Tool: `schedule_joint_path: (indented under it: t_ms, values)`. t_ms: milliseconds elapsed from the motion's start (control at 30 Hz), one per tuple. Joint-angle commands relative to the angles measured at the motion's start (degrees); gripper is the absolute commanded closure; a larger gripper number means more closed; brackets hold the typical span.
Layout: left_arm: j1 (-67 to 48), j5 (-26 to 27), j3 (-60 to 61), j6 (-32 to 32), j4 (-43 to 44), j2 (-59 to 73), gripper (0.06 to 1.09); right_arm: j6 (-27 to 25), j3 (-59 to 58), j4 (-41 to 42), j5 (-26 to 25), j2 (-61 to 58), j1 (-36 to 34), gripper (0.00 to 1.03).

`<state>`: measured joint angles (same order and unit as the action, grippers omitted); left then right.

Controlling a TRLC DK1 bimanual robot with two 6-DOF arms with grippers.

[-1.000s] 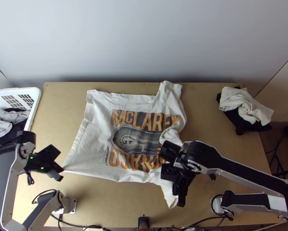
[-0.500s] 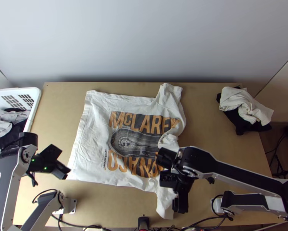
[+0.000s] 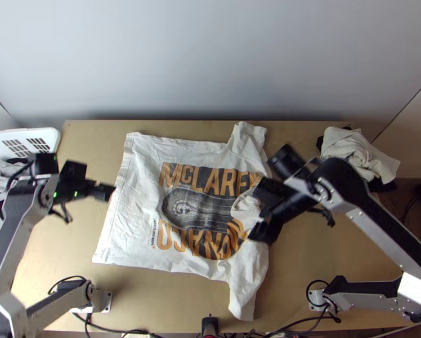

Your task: Fold the t-shirt

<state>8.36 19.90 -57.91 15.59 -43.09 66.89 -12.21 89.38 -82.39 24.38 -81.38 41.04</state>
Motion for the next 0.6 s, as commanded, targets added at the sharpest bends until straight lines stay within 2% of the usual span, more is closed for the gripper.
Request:
schedule_joint_path:
  t_ms: [0,367,567]
  values:
    - [-2.8,-1.4,-10.1,-9.4,16.3,17.8,0.12,0.8,2.9,1.2,-0.7,0.2,-10.7,0.03]
    - [-4.9,-7.5,-26.5,-12.3,23.0,42.4,0.12,1.3,1.4,1.1,-0.7,1.8,-16.1,0.03]
    - [-5.2,-7.8,-32.2,-14.5,23.0,47.8,0.12,1.6,0.8,1.1,-1.1,1.8,-19.6,0.03]
